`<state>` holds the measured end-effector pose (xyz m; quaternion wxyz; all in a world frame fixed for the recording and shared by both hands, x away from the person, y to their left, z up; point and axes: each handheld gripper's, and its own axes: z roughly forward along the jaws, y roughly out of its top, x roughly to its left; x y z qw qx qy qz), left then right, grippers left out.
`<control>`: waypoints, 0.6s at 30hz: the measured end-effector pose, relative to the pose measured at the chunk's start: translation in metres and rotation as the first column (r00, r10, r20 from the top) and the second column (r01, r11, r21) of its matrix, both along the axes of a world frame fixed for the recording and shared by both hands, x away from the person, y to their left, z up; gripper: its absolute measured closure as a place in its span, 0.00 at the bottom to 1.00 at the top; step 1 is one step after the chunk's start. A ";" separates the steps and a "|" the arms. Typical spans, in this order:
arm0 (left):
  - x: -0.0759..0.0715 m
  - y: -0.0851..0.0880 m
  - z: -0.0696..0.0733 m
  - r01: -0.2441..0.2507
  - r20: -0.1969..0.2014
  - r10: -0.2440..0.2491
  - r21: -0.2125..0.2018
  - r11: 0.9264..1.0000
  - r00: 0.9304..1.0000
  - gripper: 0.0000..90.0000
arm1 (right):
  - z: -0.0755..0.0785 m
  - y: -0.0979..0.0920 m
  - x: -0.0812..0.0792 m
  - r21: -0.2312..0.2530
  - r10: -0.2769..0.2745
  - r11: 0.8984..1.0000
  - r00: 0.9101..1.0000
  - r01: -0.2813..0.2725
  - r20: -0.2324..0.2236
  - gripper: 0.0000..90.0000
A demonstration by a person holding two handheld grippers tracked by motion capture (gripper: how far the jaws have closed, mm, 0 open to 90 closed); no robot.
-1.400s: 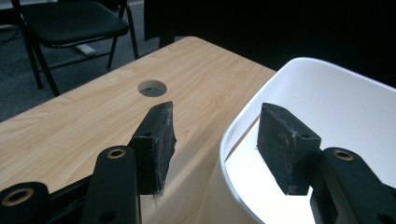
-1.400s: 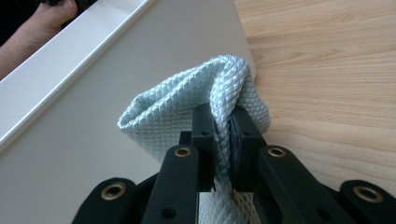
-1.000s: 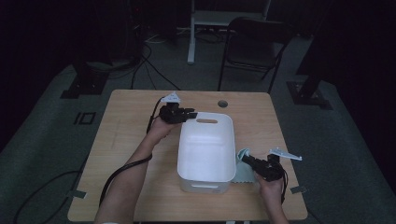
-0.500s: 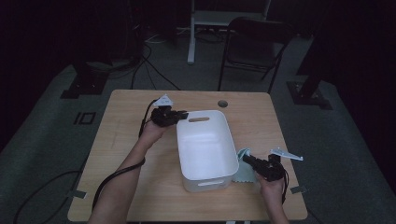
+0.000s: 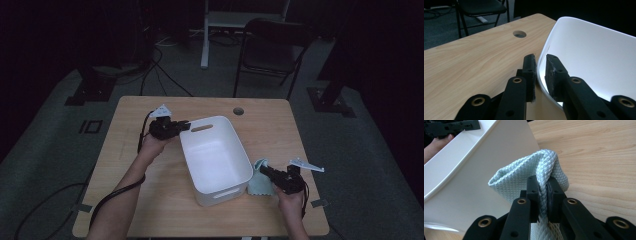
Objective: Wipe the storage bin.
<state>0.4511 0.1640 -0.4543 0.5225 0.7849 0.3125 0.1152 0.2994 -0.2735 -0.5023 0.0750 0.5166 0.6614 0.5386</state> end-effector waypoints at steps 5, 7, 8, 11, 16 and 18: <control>0.004 -0.005 0.001 0.030 0.004 -0.030 0.011 1.000 1.000 0.82 | -0.001 0.000 0.000 0.000 0.000 1.000 1.000 0.000 -0.004 0.92; 0.007 -0.007 -0.001 0.045 -0.005 -0.045 0.005 0.999 0.999 0.81 | -0.001 -0.001 0.001 0.002 -0.001 1.000 1.000 0.001 -0.006 0.92; 0.007 -0.008 -0.002 0.046 0.000 -0.046 0.003 0.999 0.999 0.81 | -0.001 -0.001 0.001 0.004 -0.003 1.000 1.000 0.003 -0.006 0.92; 0.009 -0.006 -0.003 0.027 -0.011 -0.027 -0.009 1.000 1.000 0.88 | -0.001 -0.002 0.000 0.004 -0.004 1.000 1.000 0.004 -0.005 0.92; 0.004 -0.010 0.001 -0.015 0.015 0.014 0.057 0.998 1.000 0.91 | -0.002 -0.003 0.001 0.005 -0.008 1.000 1.000 0.008 -0.008 0.92; 0.000 -0.010 0.002 -0.033 0.025 0.032 0.079 0.996 0.999 0.92 | -0.002 -0.003 0.001 0.005 -0.008 1.000 1.000 0.008 -0.008 0.92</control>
